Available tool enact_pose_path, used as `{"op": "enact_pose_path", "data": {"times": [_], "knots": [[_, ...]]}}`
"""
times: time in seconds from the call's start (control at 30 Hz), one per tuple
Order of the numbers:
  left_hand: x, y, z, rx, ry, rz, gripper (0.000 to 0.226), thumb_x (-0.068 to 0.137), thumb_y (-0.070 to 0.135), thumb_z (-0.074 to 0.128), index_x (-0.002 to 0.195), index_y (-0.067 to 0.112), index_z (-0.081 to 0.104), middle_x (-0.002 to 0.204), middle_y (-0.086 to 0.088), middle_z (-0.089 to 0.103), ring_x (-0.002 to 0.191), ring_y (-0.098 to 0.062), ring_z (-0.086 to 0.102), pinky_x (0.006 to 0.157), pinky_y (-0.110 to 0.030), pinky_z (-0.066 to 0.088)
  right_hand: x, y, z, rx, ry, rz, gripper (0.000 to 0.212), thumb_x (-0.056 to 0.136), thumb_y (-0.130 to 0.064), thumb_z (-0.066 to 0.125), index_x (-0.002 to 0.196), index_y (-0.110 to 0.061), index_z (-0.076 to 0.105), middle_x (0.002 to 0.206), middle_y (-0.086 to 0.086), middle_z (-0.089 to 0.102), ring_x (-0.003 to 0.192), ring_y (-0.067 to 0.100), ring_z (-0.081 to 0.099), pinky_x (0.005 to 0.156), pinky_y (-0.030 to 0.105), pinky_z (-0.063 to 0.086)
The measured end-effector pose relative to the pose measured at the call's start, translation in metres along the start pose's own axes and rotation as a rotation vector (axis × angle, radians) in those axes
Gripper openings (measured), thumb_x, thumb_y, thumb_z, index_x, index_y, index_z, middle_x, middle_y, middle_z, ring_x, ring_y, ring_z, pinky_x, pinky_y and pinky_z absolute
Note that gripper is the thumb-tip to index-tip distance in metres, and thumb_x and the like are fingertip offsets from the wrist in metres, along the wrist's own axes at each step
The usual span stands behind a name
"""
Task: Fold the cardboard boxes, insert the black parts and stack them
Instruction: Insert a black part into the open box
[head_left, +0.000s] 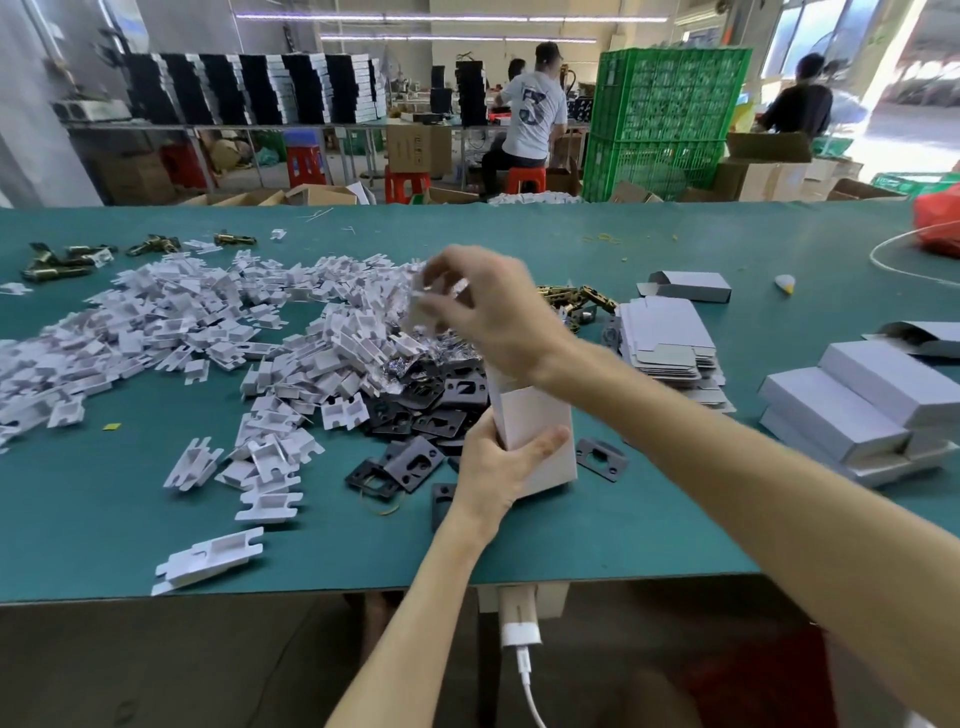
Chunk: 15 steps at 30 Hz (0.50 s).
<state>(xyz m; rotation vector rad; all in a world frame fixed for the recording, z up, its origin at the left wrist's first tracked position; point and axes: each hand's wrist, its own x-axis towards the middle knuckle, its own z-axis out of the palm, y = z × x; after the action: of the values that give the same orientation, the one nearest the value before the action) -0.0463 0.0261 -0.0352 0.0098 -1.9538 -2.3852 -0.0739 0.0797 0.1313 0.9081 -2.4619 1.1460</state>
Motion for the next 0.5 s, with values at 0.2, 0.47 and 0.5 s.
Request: {"op": "enact_pose_path", "data": {"times": [0.2, 0.47, 0.5], "knots": [[-0.002, 0.003, 0.001, -0.035, -0.047, 0.029, 0.056, 0.069, 0.029, 0.096, 0.116, 0.013, 0.07, 0.103, -0.004, 0.08, 0.094, -0.022, 0.077, 0.07, -0.028, 0.06, -0.03, 0.048, -0.066, -0.251, -0.049, 0.188, 0.025, 0.092, -0.018, 0.075, 0.112, -0.008, 0.065, 0.095, 0.006, 0.072, 0.088, 0.023, 0.067, 0.086, 0.041, 0.054], [-0.004, 0.004, 0.0, 0.019, -0.071, 0.051, 0.05, 0.072, 0.03, 0.092, 0.115, 0.017, 0.071, 0.103, -0.003, 0.08, 0.092, -0.018, 0.077, 0.07, -0.025, 0.059, -0.05, 0.064, -0.061, -0.339, -0.011, 0.084, 0.016, 0.09, -0.015, 0.075, 0.104, -0.012, 0.068, 0.099, 0.003, 0.059, 0.089, 0.019, 0.058, 0.086, 0.031, 0.049], [-0.004, 0.003, 0.0, 0.019, -0.072, 0.051, 0.05, 0.072, 0.03, 0.093, 0.115, 0.016, 0.071, 0.103, -0.003, 0.08, 0.092, -0.019, 0.077, 0.07, -0.026, 0.059, -0.05, 0.063, -0.061, -0.336, -0.021, 0.068, 0.017, 0.09, -0.015, 0.076, 0.104, -0.012, 0.068, 0.099, 0.002, 0.059, 0.088, 0.018, 0.058, 0.084, 0.028, 0.048]]}}
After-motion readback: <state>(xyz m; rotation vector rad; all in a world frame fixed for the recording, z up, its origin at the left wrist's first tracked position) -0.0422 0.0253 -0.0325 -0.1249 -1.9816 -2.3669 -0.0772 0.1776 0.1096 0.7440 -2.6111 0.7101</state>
